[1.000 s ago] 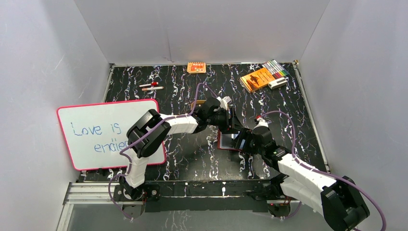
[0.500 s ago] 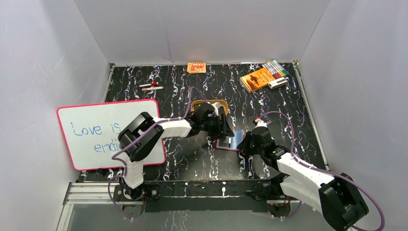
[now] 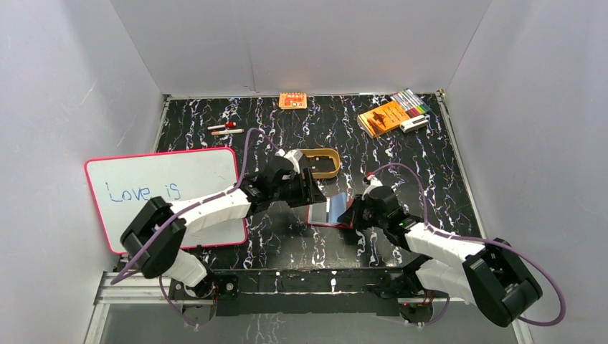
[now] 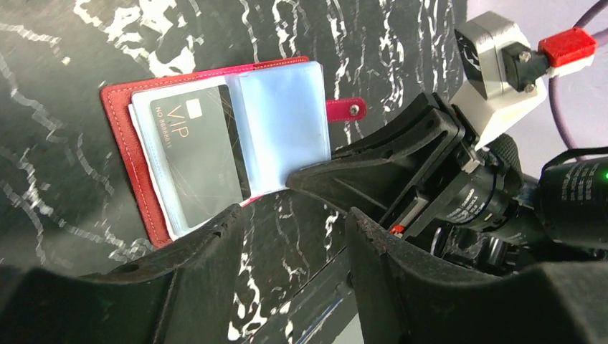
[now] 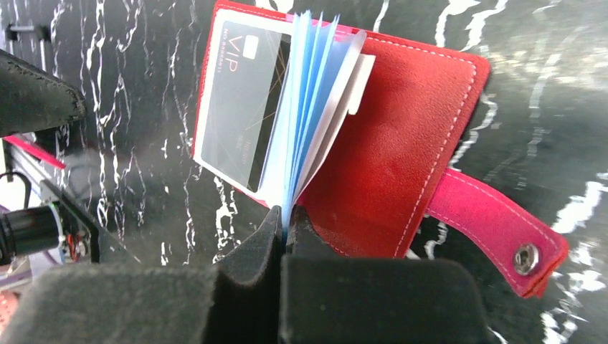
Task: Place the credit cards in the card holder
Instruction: Open the card holder at the center of the board.
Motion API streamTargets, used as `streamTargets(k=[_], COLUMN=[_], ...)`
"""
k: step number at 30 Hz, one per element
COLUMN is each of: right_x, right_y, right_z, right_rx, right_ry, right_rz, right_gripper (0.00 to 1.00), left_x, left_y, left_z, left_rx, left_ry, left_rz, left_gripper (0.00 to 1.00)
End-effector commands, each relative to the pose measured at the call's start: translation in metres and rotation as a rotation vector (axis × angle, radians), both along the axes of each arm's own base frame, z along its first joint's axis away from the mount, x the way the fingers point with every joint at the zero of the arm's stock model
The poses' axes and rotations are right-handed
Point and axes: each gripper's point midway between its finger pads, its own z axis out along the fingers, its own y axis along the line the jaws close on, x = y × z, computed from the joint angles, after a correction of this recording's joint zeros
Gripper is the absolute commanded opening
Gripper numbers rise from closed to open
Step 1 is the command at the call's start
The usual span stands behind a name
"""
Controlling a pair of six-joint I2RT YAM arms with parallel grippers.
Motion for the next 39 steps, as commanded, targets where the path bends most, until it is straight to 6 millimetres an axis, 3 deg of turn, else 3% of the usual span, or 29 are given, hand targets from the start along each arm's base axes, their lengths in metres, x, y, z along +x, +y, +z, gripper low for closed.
streamTargets(k=[1,6,10,11,15,17,21,27,32,39], right_x=[0.000,-0.002,-0.005,-0.005,-0.005,-0.005,-0.006,-0.006,0.001,0.008], right_y=[0.030,0.050,0.057,0.056,0.047,0.039,0.025,0.020,0.029,0.026], right_z=[0.017,0.014,0.009,0.008,0.013,0.016,0.032,0.053,0.043,0.016], right_rx=[0.094,0.104,0.084,0.079,0.042,0.009,-0.040,-0.044,-0.045,-0.118], right_ry=[-0.037,-0.014,0.012,0.017,0.022,0.022,-0.005,-0.038,-0.006,0.029], right_rz=[0.069,0.103,0.106,0.096,0.061,0.041,0.014,0.014,0.018,0.006], right_gripper=[0.00,0.00,0.00,0.06,0.50,0.60,0.69,0.63,0.41,0.39], left_x=[-0.011,-0.018,-0.019,-0.019,-0.017,-0.015,-0.011,-0.008,-0.008,-0.012], left_y=[0.030,0.040,0.038,0.036,0.035,0.036,0.037,0.041,0.056,0.066], left_z=[-0.005,-0.010,-0.015,-0.017,-0.029,-0.035,-0.040,-0.043,-0.044,-0.056], left_rx=[0.067,0.087,0.088,0.087,0.115,0.139,0.170,0.198,0.252,0.308], left_ry=[-0.014,-0.013,-0.011,-0.009,0.001,0.004,-0.004,-0.009,-0.024,-0.005], left_rz=[0.043,0.052,0.031,0.024,0.015,0.017,0.021,0.032,0.070,0.073], left_gripper=[0.51,0.51,0.51,0.50,0.49,0.48,0.47,0.43,0.40,0.37])
